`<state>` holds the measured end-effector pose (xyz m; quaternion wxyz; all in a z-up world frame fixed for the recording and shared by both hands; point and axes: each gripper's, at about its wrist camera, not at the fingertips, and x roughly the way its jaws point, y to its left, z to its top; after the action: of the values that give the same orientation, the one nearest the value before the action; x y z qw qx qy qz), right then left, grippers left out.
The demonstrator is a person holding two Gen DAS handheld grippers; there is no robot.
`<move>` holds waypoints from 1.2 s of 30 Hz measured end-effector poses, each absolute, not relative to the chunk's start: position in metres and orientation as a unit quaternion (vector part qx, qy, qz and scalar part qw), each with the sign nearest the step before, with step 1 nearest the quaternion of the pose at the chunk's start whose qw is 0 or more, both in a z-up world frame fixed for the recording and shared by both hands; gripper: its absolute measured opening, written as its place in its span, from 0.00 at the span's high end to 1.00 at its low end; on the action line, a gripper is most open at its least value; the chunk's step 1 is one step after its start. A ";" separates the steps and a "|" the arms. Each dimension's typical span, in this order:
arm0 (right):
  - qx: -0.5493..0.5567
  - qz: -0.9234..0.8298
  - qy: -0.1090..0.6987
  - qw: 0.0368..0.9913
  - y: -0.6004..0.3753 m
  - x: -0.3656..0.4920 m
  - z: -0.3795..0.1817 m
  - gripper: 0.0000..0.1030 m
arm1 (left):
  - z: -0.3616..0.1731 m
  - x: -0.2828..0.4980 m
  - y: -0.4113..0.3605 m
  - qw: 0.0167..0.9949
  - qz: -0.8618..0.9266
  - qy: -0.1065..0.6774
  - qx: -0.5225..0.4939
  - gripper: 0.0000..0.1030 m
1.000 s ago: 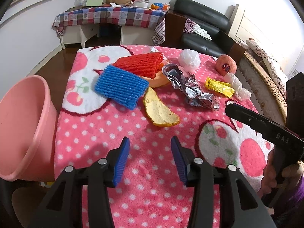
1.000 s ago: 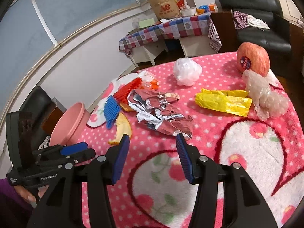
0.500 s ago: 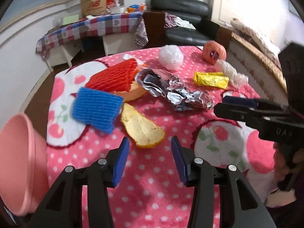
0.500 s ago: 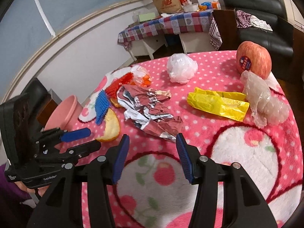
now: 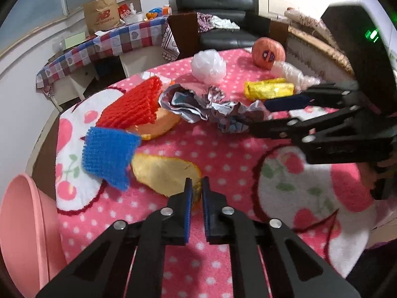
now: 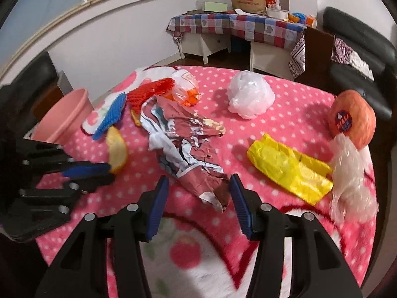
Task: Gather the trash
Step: 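Grasp the yellow foam slice with the left tool while the right tool grasps the crumpled wrapper, then carry both items over the pink bucket and open both tools to drop them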
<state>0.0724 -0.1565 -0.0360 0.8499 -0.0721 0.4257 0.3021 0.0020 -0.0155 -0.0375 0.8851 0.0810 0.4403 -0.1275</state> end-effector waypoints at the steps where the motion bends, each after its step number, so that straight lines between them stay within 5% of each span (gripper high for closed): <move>1: -0.071 0.302 0.424 0.851 -0.158 0.073 -0.036 0.50 | -0.033 0.000 -0.013 0.887 -0.133 0.437 0.069 0.96; 3: -0.065 0.294 0.425 0.854 -0.161 0.076 -0.038 0.50 | -0.025 -0.005 -0.008 0.889 -0.141 0.432 0.047 0.96; 7: -0.032 0.290 0.429 0.855 -0.173 0.079 -0.039 0.74 | -0.013 -0.014 0.003 0.892 -0.151 0.426 0.008 0.96; 10: -0.011 0.290 0.427 0.856 -0.182 0.077 -0.036 0.83 | -0.004 -0.021 0.012 0.895 -0.151 0.420 -0.019 0.96; 36: 0.109 0.426 0.388 0.810 -0.112 0.057 0.034 0.84 | 0.079 -0.077 0.139 0.947 -0.006 0.304 -0.103 0.96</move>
<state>0.0566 -0.1118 0.0341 0.8097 0.1093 0.3879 0.4265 -0.0767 0.1389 0.0787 0.9472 -0.1027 0.3036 -0.0065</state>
